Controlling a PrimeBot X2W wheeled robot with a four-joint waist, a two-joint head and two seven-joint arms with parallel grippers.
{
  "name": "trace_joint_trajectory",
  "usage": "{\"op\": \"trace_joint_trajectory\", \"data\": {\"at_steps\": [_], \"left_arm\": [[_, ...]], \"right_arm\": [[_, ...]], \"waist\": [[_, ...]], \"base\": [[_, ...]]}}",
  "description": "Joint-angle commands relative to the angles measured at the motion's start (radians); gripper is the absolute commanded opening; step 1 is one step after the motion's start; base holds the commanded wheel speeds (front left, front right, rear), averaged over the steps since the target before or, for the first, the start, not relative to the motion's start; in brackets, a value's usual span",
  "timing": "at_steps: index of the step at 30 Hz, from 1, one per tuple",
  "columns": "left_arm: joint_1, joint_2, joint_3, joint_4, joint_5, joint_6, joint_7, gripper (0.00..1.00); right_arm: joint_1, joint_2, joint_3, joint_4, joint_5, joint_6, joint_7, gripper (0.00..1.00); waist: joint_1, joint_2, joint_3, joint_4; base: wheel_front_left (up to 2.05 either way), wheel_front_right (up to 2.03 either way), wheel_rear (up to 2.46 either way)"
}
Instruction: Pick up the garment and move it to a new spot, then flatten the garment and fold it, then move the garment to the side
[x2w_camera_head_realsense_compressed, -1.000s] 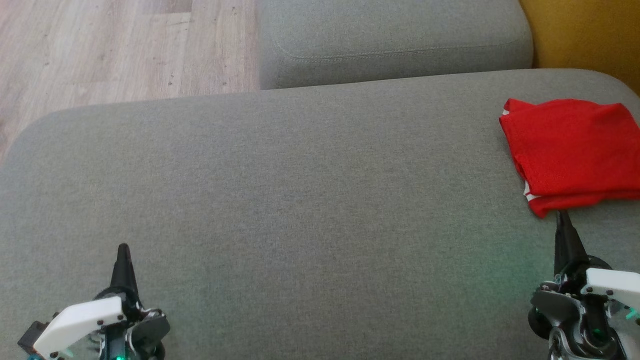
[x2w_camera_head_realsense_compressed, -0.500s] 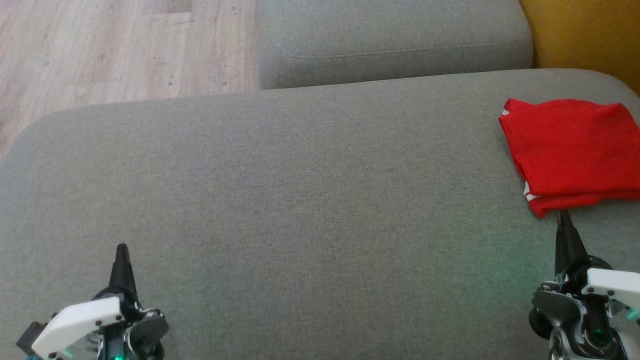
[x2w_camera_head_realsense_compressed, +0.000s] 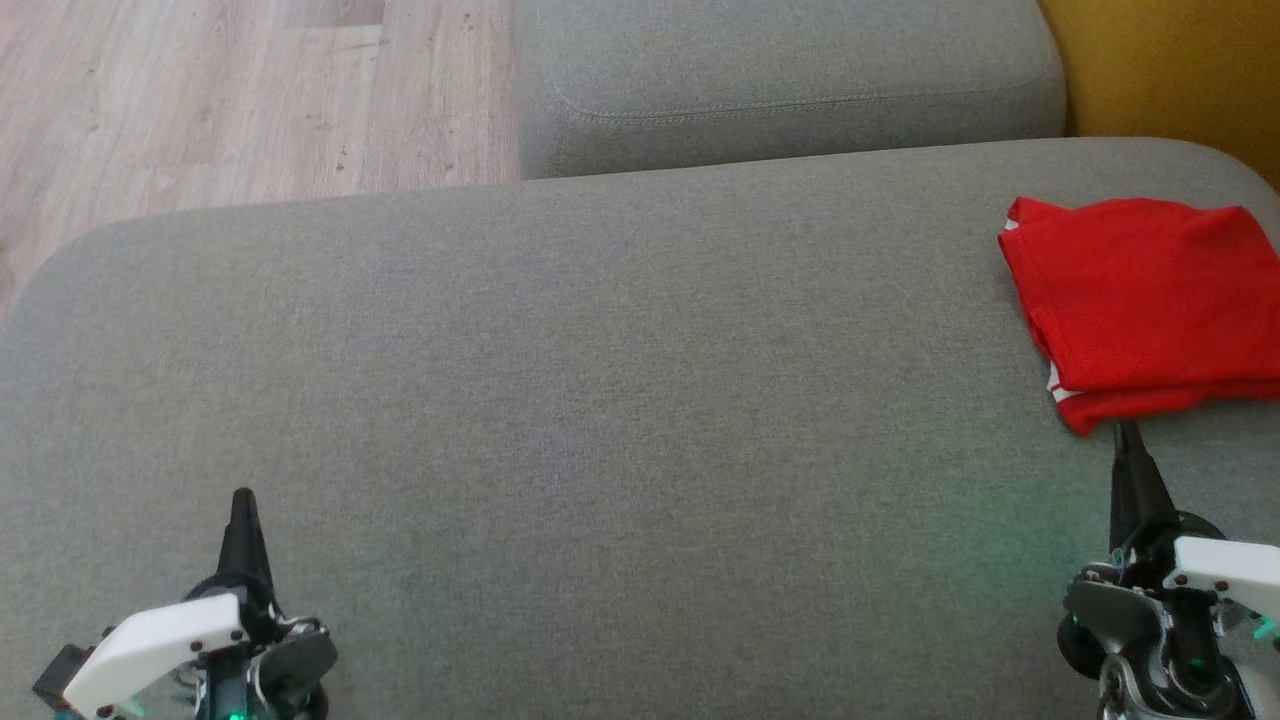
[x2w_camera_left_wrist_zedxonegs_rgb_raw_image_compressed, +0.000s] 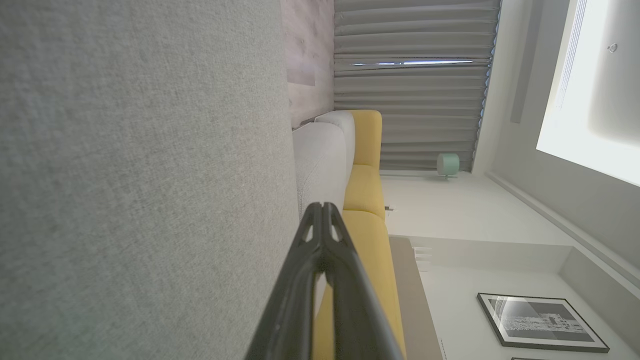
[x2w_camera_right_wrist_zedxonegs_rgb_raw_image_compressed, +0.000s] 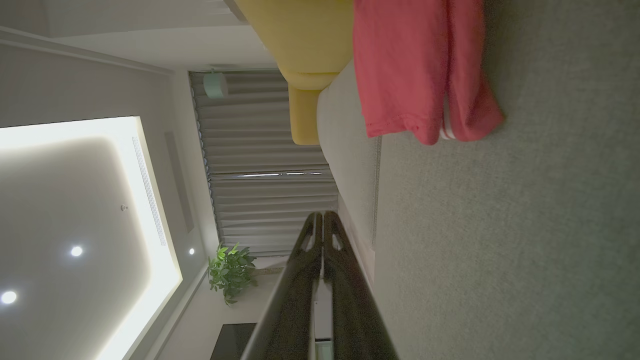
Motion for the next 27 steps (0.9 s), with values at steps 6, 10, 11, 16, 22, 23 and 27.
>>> {"op": "trace_joint_trajectory", "data": {"at_steps": [6,10,11,16,22,23,27], "left_arm": [[-0.049,0.007,0.036,-0.028,0.01,-0.007,0.008,0.0],[-0.049,0.006,0.037,-0.028,0.011,-0.007,0.009,0.0],[-0.049,0.006,0.037,-0.028,0.011,-0.007,0.009,0.0],[-0.049,0.005,0.039,-0.027,0.012,-0.007,0.01,0.0],[-0.049,0.004,0.04,-0.027,0.013,-0.007,0.011,0.0],[-0.049,0.004,0.04,-0.027,0.014,-0.007,0.011,0.0],[-0.05,0.004,0.041,-0.027,0.014,-0.007,0.012,0.0]], "right_arm": [[-0.05,-0.006,0.014,-0.031,-0.005,0.008,0.009,0.0],[-0.051,-0.005,0.013,-0.031,-0.005,0.008,0.01,0.0],[-0.051,-0.005,0.013,-0.031,-0.006,0.008,0.01,0.0],[-0.051,-0.004,0.012,-0.031,-0.006,0.008,0.011,0.0],[-0.051,-0.004,0.011,-0.031,-0.007,0.008,0.012,0.0],[-0.051,-0.003,0.011,-0.031,-0.008,0.008,0.012,0.0],[-0.051,-0.003,0.01,-0.031,-0.008,0.008,0.013,0.0]], "waist": [[0.0,0.0,0.0,0.0],[0.0,0.0,0.0,0.0],[0.0,0.0,0.0,0.0],[0.0,0.0,0.0,0.0],[0.0,0.0,0.0,0.0],[0.0,0.0,0.0,0.0],[0.0,0.0,0.0,0.0]], "base": [[0.0,0.0,0.0],[0.0,0.0,0.0],[0.0,0.0,0.0],[0.0,0.0,0.0],[0.0,0.0,0.0],[0.0,0.0,0.0],[0.0,0.0,0.0]]}}
